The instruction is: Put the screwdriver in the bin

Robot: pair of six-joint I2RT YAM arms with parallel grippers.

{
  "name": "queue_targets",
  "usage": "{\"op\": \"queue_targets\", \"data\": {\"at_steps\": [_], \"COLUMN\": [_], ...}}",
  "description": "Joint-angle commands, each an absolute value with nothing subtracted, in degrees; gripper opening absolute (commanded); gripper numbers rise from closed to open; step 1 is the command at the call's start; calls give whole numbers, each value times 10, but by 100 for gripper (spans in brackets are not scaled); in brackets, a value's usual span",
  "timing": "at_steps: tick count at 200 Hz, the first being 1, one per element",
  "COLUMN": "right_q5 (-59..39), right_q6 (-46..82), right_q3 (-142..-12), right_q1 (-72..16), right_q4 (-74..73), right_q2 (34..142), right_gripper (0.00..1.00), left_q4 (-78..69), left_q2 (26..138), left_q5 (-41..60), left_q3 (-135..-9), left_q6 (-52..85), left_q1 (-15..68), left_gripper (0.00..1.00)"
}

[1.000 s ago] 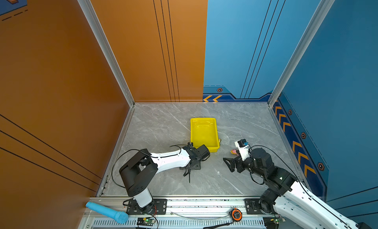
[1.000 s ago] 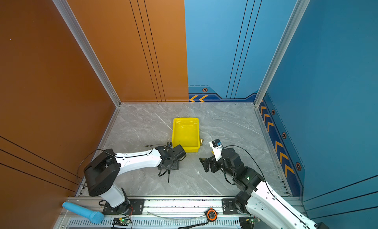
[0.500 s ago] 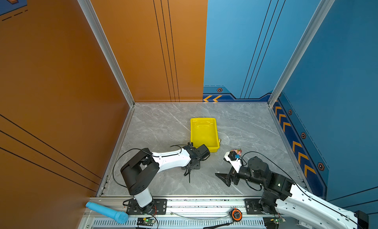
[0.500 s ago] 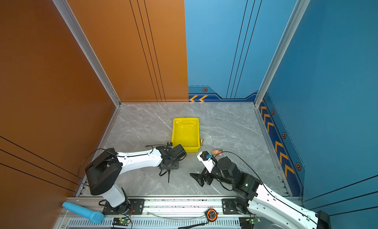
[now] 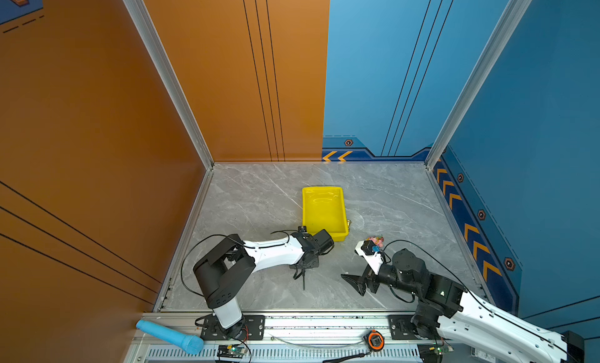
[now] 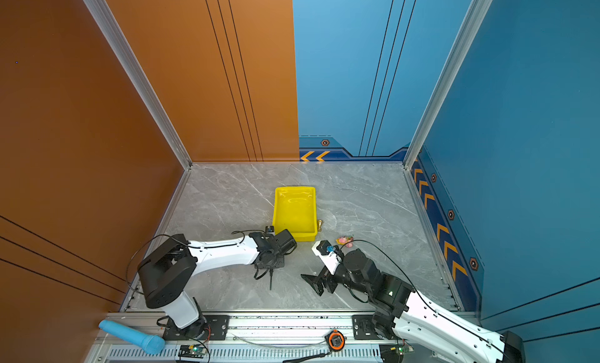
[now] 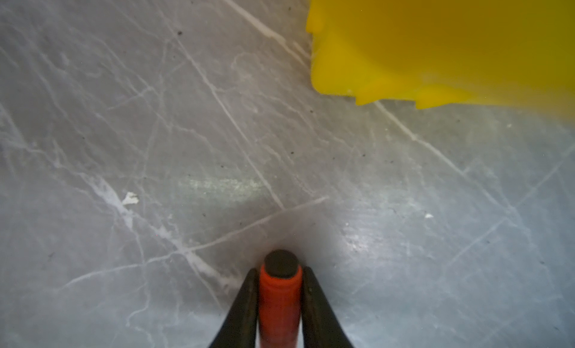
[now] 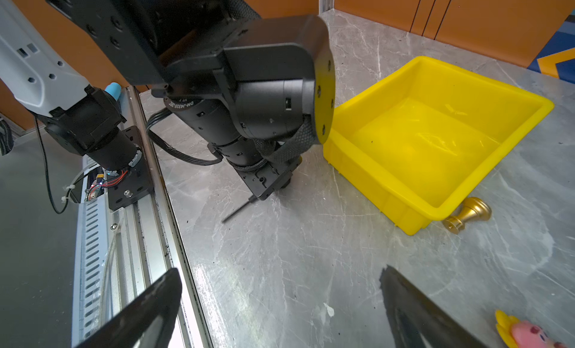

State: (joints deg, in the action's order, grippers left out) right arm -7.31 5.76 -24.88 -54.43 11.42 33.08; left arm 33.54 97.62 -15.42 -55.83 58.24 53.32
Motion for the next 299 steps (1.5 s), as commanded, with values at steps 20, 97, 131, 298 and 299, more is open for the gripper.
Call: {"op": "queue_targets", "data": {"at_steps": [20, 97, 131, 298, 299], "right_q5": [-46, -28, -28, -65, -64], "right_q6": [54, 67, 70, 64, 64], "right_q3": [-258, -267, -277, -393, -393], "right_q1": [-548, -544, -535, -415, -414], "right_q4": [116, 110, 102, 56, 55], "right_q2": [313, 305, 313, 490, 492], "right_gripper": [100, 100, 100, 100, 100], "left_q4": [356, 398, 439, 440, 441], "left_q2": [977, 917, 900, 1127, 1129], "left_q5": [-152, -159, -174, -81, -81], "left_q3": [-539, -586, -663, -1055, -1057], "left_q6": [589, 551, 516, 387, 387], "left_q1": [542, 549, 545, 383, 382], "left_gripper": [8, 4, 4, 4, 4]}}
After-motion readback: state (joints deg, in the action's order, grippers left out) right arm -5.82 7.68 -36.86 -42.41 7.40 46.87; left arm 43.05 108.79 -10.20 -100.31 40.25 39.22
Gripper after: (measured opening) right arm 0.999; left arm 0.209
